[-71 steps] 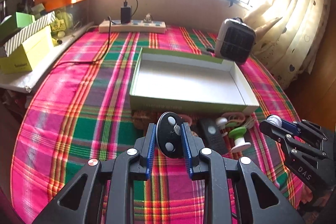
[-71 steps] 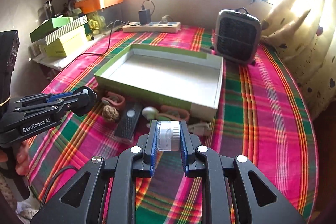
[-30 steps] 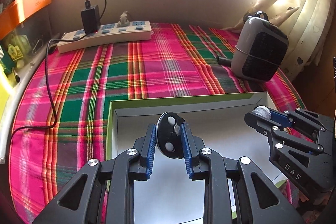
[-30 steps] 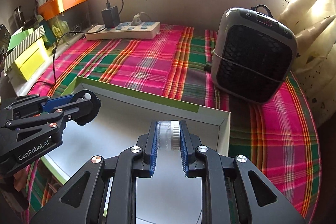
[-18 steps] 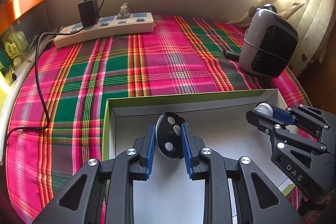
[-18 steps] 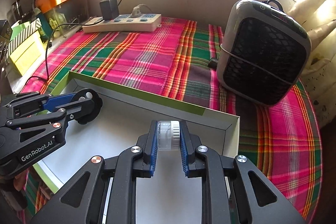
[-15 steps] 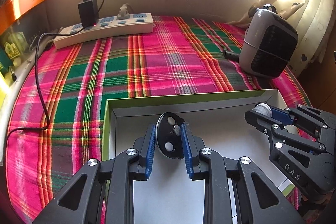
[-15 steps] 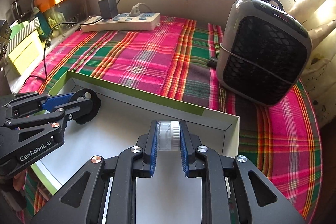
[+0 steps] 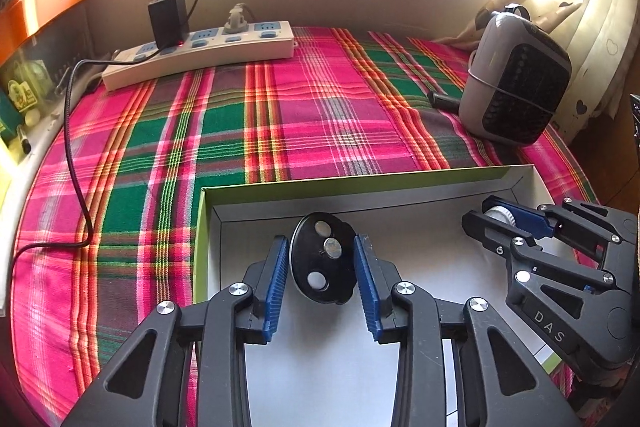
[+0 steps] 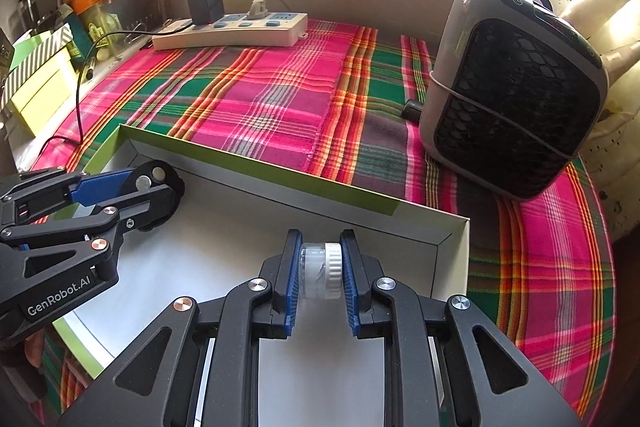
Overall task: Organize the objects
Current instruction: 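Lower both held items into the white tray and open both grippers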
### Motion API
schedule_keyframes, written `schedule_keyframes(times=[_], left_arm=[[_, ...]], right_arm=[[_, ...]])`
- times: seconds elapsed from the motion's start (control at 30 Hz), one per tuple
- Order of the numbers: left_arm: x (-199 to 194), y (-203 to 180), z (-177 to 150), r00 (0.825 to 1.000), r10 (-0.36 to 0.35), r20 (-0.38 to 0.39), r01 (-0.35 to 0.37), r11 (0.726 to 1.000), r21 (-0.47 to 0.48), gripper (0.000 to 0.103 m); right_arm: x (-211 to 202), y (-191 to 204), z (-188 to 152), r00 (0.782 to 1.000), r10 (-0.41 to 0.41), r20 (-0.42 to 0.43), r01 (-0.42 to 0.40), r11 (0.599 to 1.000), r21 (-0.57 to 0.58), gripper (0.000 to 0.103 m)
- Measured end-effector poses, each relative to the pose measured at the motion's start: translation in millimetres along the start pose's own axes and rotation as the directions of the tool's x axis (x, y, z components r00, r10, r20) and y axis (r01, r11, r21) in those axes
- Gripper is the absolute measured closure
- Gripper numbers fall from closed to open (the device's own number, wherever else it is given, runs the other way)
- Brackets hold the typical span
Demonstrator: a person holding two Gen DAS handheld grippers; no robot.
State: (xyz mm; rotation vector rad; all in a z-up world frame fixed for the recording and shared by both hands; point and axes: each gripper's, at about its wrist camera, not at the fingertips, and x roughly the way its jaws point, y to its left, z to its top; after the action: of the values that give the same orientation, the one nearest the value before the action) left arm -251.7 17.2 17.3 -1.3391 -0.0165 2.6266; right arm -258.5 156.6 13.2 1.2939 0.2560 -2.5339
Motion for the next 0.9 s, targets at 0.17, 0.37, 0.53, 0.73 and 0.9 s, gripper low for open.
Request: schedule_keyframes(times=[0.17,0.37,0.53,0.73,0.9], left_arm=[[-1,0,0,1.000,0.000,0.001,0.000,1.000,-0.009,0.069],[-5,2,-1,1.000,0.003,0.006,-0.002,1.000,-0.019,0.064],[-15,5,-4,1.000,-0.005,0.025,0.005,1.000,-0.024,0.063],[-29,2,-11,0.999,0.014,0.046,-0.013,1.000,-0.008,0.062],[-47,-2,-22,0.998,0.023,0.062,-0.023,1.000,0.002,0.061]], right_arm=[[1,1,1,1.000,-0.005,-0.001,0.005,1.000,0.000,0.075],[-1,2,1,1.000,-0.002,0.008,0.002,1.000,0.010,0.062],[-9,4,-1,1.000,0.004,0.028,-0.004,1.000,0.012,0.059],[-25,6,-5,0.998,-0.002,0.063,0.000,1.000,0.021,0.058],[-44,9,-12,0.995,-0.002,0.098,0.000,1.000,0.026,0.058]])
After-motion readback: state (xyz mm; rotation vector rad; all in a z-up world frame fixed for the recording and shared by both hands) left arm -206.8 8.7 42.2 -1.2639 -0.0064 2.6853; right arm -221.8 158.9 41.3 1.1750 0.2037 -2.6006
